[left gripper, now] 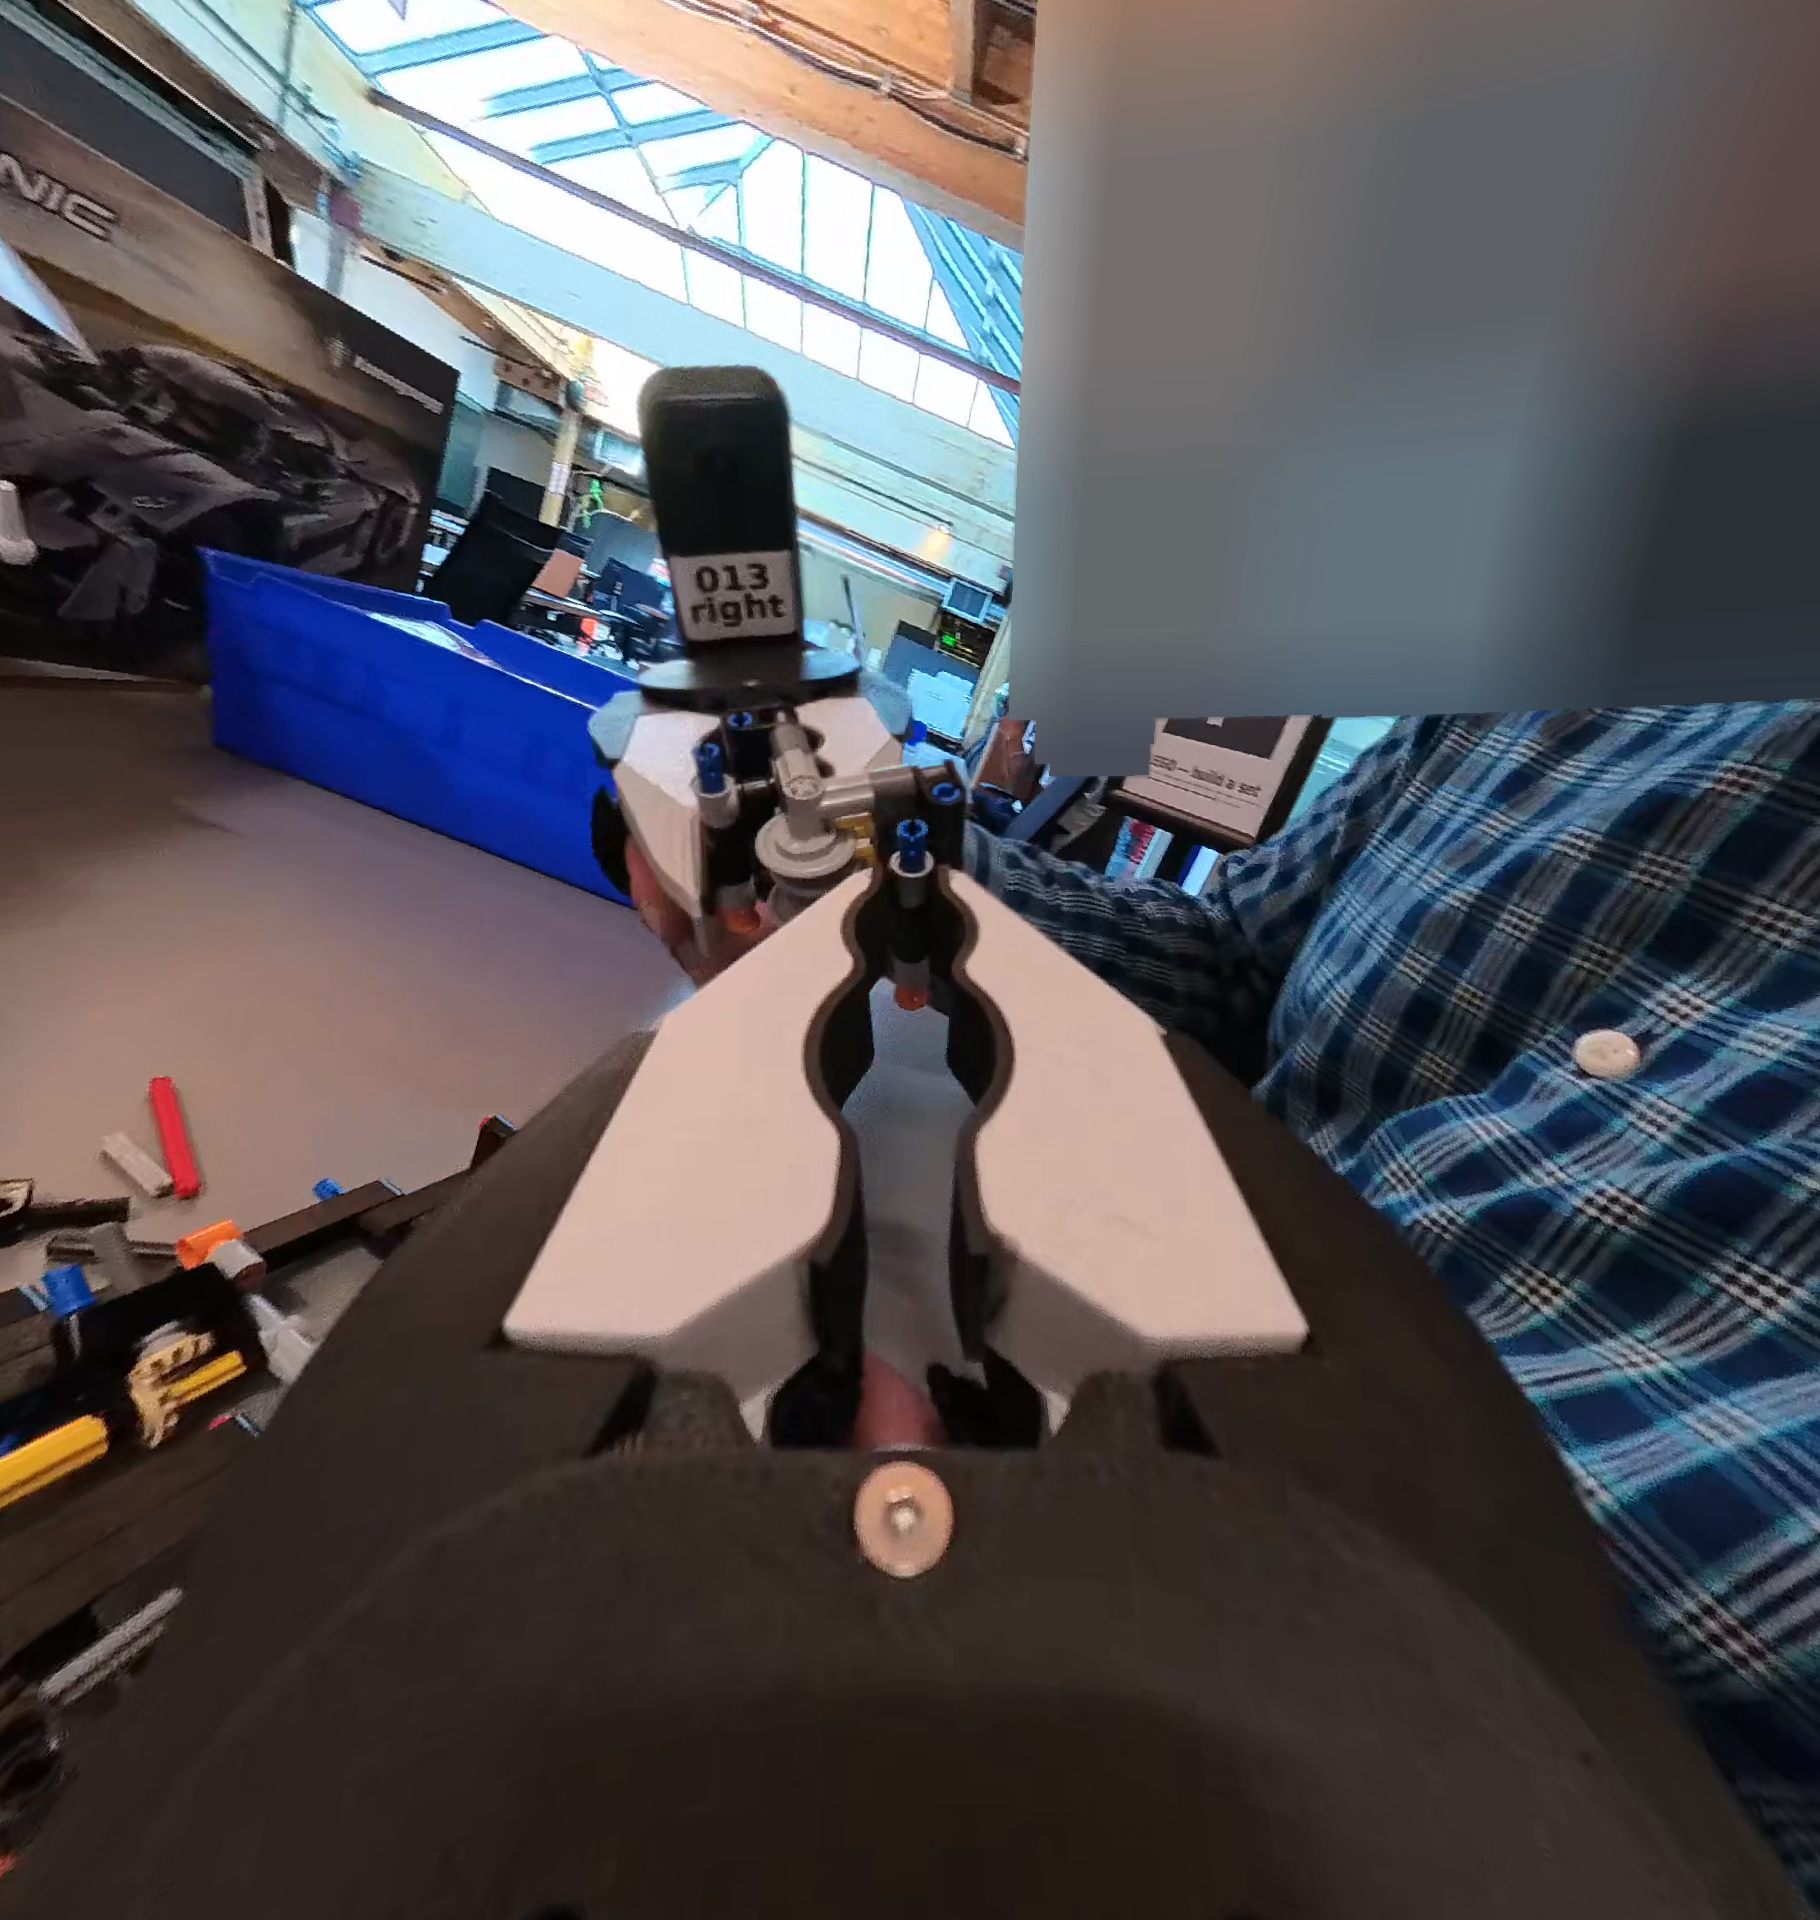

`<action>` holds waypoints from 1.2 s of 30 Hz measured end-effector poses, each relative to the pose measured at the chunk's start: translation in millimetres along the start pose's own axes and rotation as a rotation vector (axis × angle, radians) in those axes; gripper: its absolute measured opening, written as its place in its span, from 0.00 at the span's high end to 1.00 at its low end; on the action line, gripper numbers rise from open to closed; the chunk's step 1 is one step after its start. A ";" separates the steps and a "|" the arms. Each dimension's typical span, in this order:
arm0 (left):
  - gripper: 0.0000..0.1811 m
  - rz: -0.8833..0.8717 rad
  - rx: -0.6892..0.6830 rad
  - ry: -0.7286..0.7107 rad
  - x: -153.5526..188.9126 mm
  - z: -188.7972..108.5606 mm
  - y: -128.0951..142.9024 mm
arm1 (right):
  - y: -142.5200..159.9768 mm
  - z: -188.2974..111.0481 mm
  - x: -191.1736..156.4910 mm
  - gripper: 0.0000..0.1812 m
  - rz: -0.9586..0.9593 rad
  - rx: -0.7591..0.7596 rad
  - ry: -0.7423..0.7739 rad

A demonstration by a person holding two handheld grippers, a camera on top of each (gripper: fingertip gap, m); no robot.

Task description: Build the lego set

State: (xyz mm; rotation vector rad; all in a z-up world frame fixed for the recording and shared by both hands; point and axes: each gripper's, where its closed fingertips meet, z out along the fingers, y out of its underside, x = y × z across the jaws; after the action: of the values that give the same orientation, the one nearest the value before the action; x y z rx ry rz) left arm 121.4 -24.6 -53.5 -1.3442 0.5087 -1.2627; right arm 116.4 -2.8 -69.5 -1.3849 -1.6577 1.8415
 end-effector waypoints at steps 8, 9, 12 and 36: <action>0.97 -0.016 0.012 -0.011 -6.3 -4.1 -1.2 | -0.7 -2.4 7.6 0.88 -0.001 0.026 0.088; 0.97 -0.020 0.010 -0.020 -7.7 -4.0 -0.8 | -0.2 -3.7 9.6 0.88 -0.006 0.025 0.113; 0.97 -0.031 0.004 -0.065 -14.8 -4.6 1.6 | 1.2 -6.8 15.1 0.88 -0.024 0.022 0.181; 0.71 0.174 -0.540 -0.692 -67.5 -25.9 70.4 | 61.8 -27.7 64.9 0.88 0.044 -0.526 0.454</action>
State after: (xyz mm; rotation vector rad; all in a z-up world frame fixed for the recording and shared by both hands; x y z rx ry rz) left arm 103.2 6.2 -147.8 -2.0187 0.4669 -0.4591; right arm 129.1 44.6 -149.5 -1.8790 -1.9265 1.0161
